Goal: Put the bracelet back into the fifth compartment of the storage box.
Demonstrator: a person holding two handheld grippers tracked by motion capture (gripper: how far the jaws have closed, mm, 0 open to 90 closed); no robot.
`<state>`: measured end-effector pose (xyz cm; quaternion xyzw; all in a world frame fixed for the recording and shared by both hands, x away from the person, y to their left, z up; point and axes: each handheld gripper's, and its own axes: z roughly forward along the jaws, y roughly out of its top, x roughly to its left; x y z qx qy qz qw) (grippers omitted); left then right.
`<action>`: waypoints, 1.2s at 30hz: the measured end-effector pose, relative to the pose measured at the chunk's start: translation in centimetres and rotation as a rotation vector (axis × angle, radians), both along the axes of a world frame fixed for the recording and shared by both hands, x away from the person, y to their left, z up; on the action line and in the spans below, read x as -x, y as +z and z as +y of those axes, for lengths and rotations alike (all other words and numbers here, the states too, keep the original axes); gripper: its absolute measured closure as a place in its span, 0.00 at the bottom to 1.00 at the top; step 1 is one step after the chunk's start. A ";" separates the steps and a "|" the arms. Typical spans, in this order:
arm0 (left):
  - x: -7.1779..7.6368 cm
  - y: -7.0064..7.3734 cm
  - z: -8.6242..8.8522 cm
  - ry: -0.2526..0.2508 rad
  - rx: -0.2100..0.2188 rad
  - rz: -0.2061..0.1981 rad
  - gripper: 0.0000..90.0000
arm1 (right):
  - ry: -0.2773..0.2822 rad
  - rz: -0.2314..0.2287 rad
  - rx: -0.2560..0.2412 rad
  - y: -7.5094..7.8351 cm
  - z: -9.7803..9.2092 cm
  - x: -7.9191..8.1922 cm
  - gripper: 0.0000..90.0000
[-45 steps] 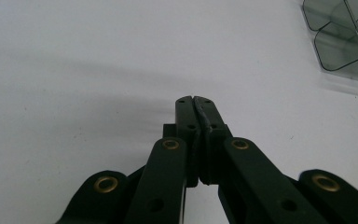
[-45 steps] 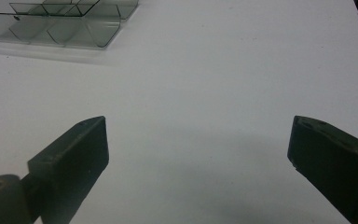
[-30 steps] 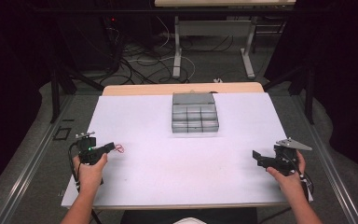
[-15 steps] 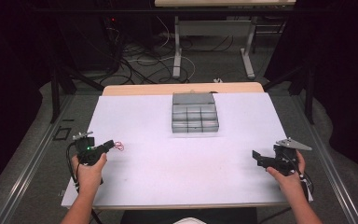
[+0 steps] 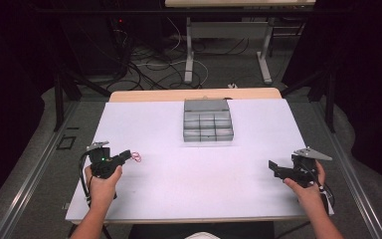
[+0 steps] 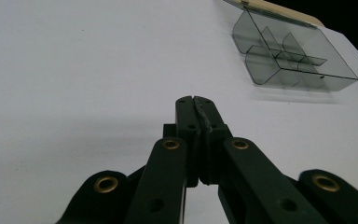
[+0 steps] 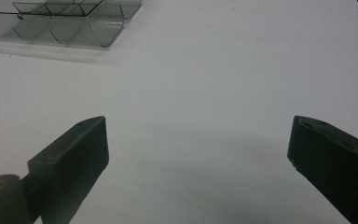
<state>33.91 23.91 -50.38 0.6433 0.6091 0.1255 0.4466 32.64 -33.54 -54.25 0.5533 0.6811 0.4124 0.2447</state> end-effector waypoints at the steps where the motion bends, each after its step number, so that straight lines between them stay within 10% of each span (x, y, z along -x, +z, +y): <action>1: 0.1 0.1 -0.1 -0.015 -0.008 0.007 1.00 | 0.000 0.000 0.000 0.0 0.0 0.0 0.05; 36: 0.8 -0.1 -4.8 -0.153 -0.032 0.009 1.00 | 0.002 0.004 -0.002 0.0 0.2 0.0 0.05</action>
